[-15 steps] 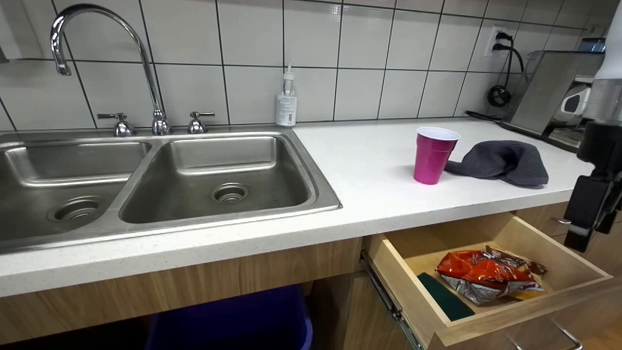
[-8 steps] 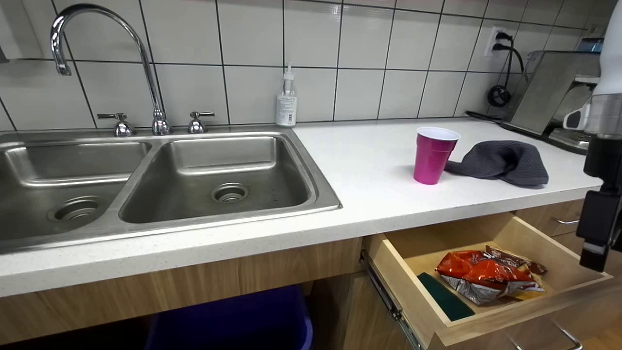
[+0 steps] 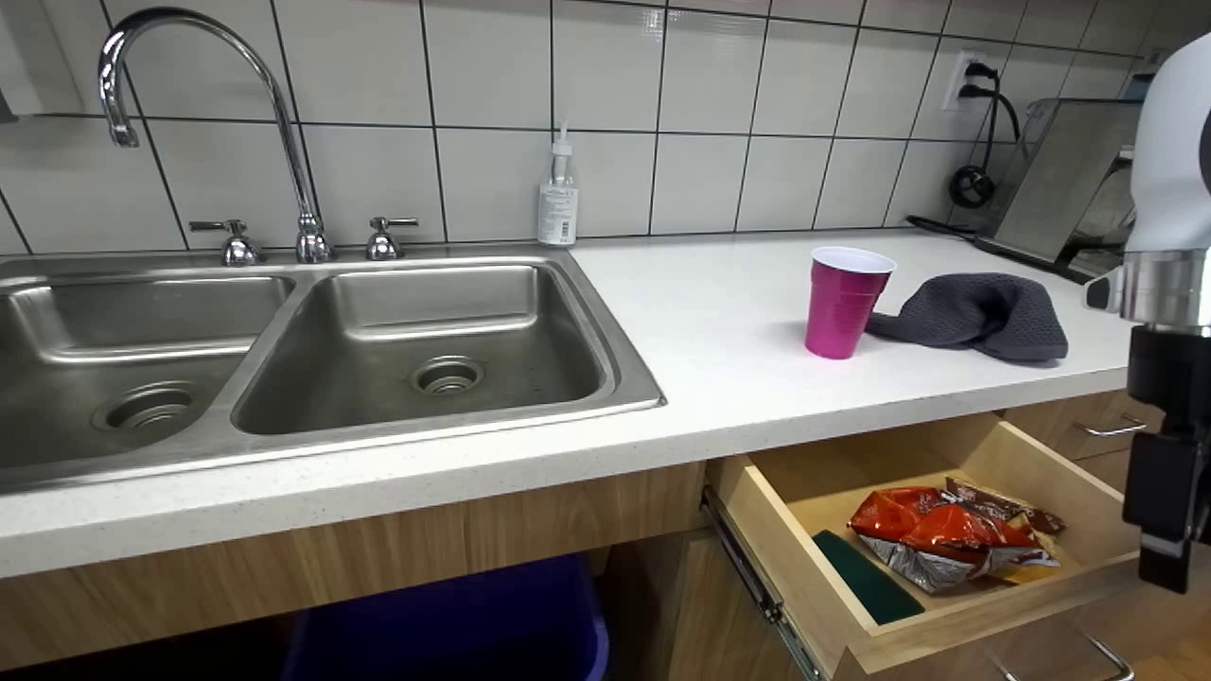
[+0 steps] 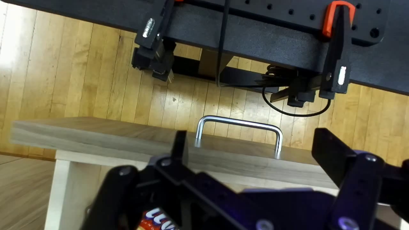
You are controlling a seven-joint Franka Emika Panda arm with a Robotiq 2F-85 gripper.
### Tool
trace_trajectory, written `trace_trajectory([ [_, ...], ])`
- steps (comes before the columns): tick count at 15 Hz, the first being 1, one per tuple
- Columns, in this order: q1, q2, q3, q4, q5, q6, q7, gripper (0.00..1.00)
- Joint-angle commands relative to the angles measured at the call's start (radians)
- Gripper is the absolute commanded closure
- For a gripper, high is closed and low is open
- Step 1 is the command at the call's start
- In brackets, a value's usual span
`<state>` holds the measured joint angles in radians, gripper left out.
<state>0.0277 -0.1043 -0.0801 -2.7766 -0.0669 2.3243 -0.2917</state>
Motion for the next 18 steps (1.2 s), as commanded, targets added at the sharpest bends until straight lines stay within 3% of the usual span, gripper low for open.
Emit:
trace_trajectory([
  [1,-0.013,0.084,0.028,0.001,-0.028,0.059,0.046,0.0],
  [9,-0.008,0.25,0.044,0.002,-0.064,0.216,0.107,0.0],
  [18,0.0,0.319,0.034,0.0,-0.098,0.433,0.187,0.0],
])
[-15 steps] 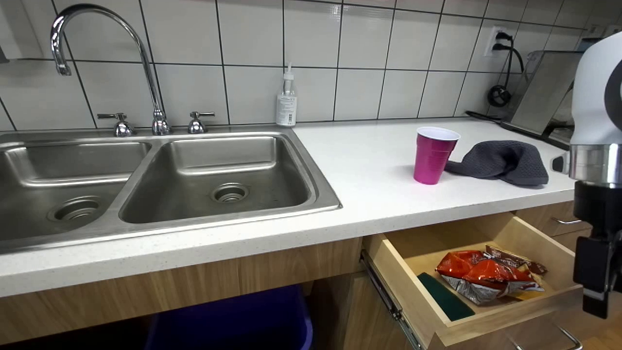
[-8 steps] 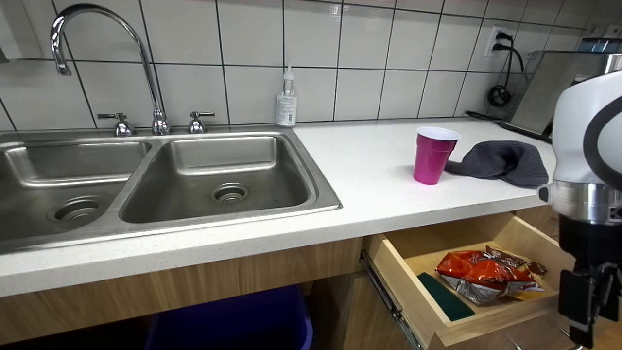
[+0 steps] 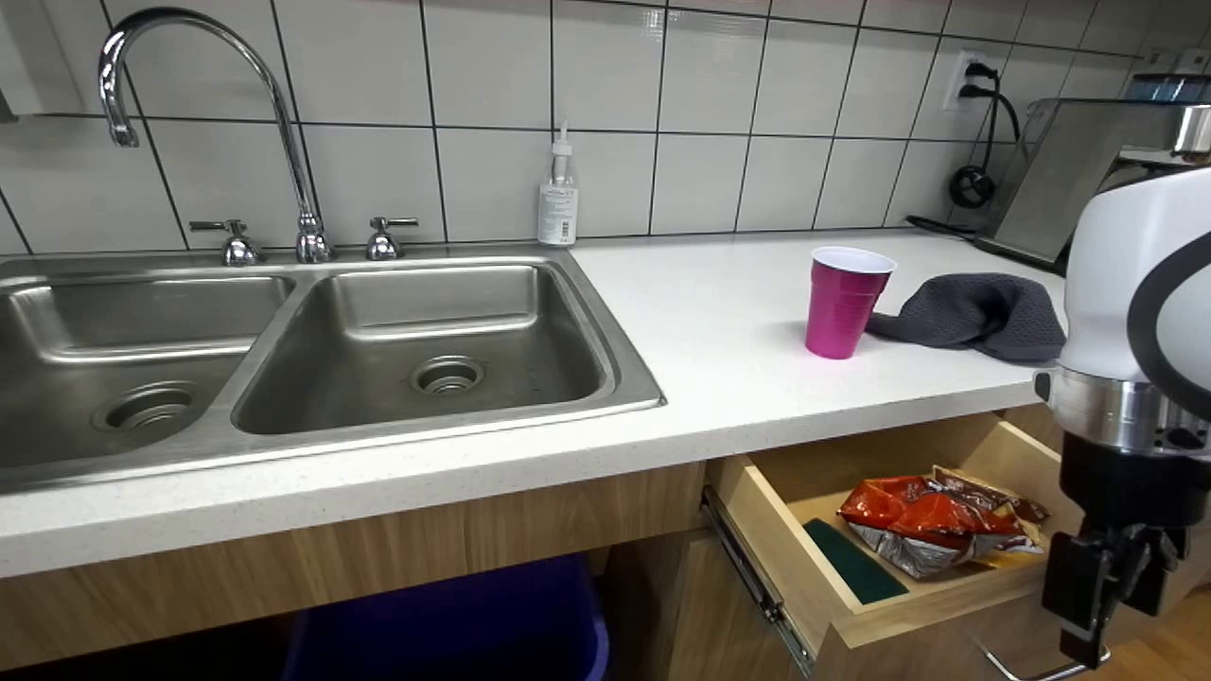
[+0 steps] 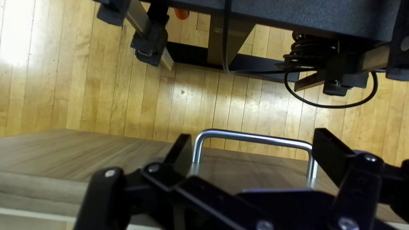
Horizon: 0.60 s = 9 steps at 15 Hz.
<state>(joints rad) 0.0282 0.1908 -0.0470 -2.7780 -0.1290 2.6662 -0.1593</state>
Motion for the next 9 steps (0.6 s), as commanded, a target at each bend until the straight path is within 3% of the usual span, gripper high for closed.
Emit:
trace_trajectory([
  [1,0.003,0.027,-0.002,0.001,-0.042,0.111,0.064,0.0],
  [9,0.043,0.053,-0.051,-0.001,-0.108,0.278,0.18,0.0],
])
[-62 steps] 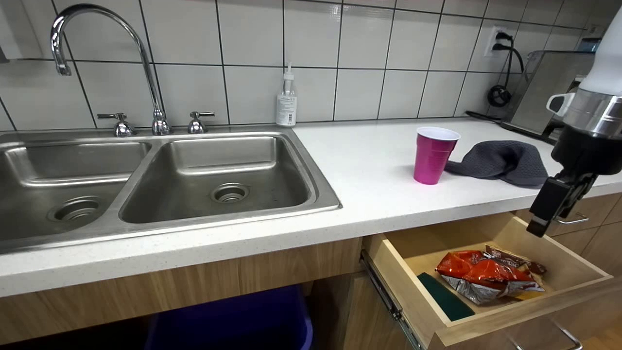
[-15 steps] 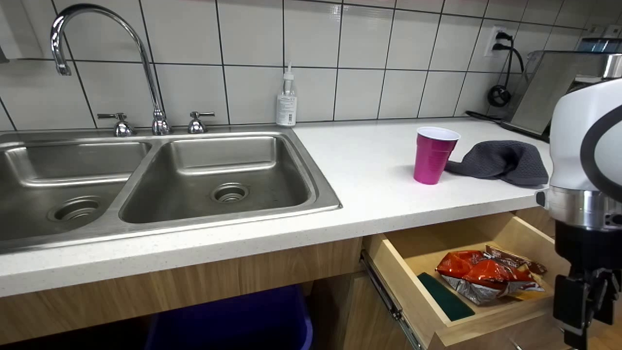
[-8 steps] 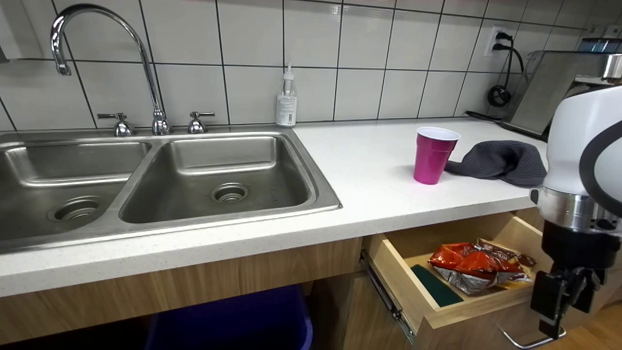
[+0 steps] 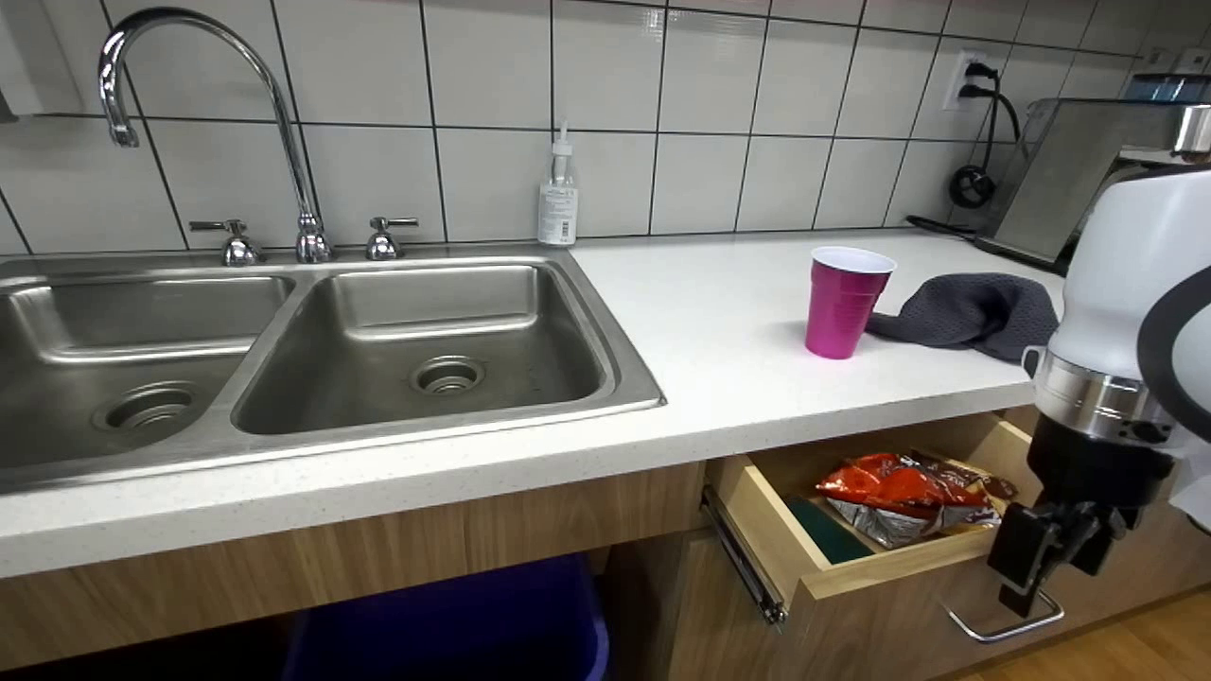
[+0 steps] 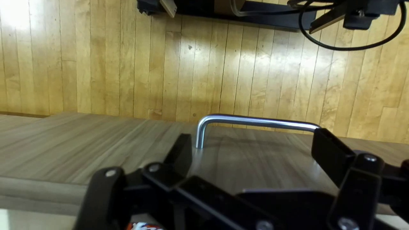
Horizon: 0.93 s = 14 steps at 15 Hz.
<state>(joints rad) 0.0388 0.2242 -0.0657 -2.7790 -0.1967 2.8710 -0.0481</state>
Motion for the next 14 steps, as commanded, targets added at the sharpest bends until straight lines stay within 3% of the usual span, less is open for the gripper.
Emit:
trace_trajectory([
  [1,0.04,0.021,-0.037,0.001,-0.037,0.088,0.079,0.0],
  [14,0.09,0.0,-0.106,0.002,-0.006,0.174,0.142,0.0],
])
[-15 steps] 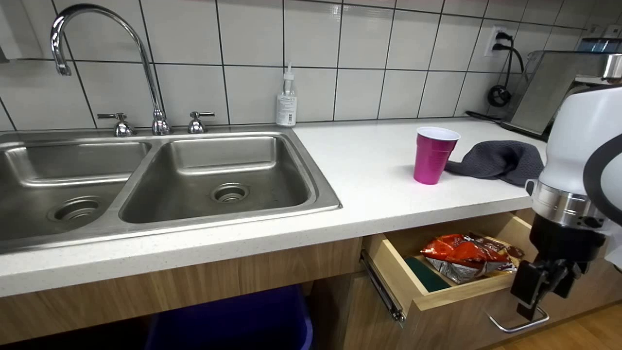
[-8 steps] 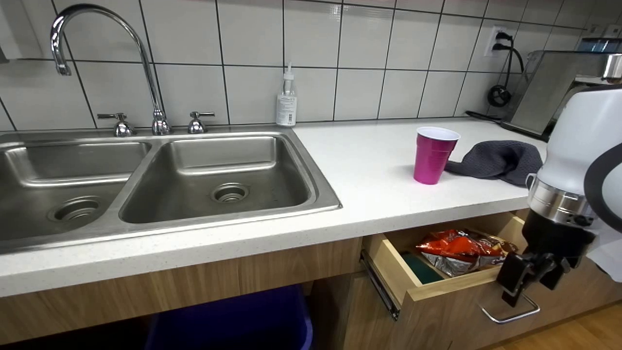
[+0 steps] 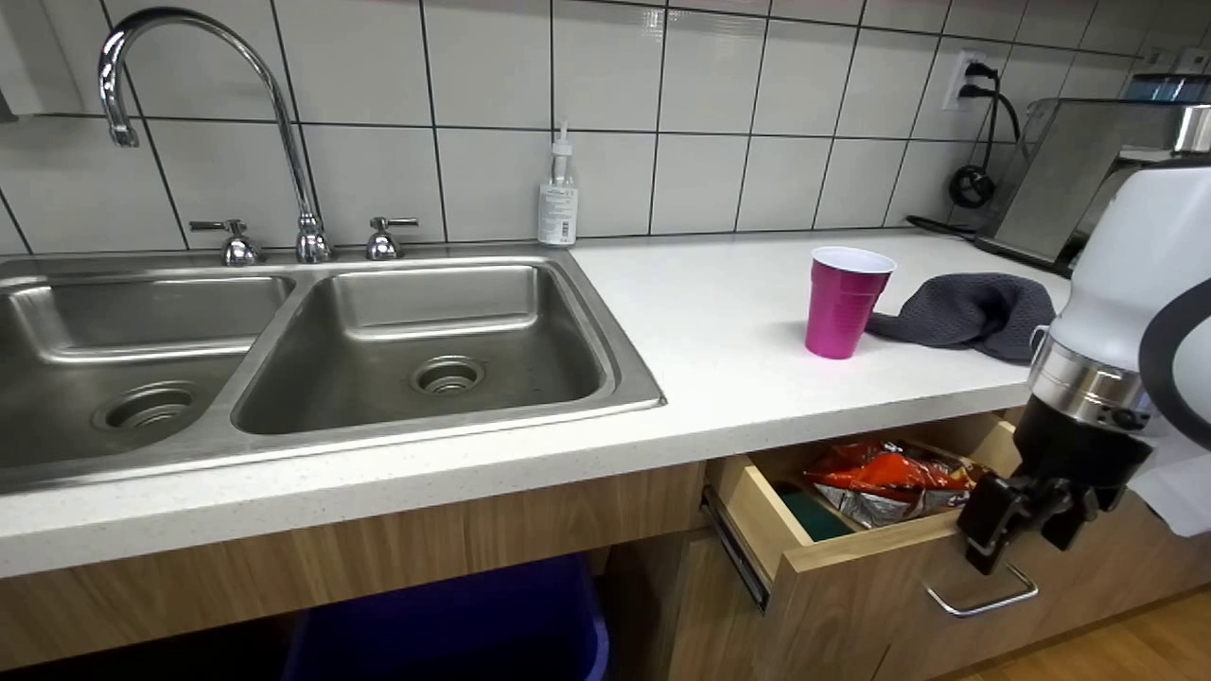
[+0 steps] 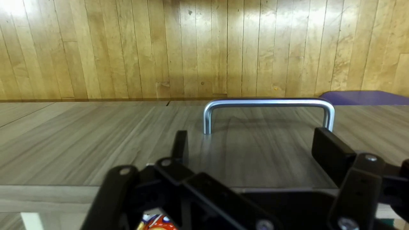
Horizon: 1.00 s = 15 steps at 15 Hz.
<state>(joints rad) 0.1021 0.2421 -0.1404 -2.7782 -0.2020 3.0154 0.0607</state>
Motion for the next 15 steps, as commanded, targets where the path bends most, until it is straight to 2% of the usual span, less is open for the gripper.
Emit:
trace_trajectory([
  [1,0.031,-0.023,-0.036,0.001,0.001,0.032,0.034,0.0],
  [8,0.074,-0.025,-0.078,0.009,0.008,0.046,0.078,0.0],
  [15,0.089,-0.001,-0.088,0.066,0.012,0.032,0.092,0.0],
])
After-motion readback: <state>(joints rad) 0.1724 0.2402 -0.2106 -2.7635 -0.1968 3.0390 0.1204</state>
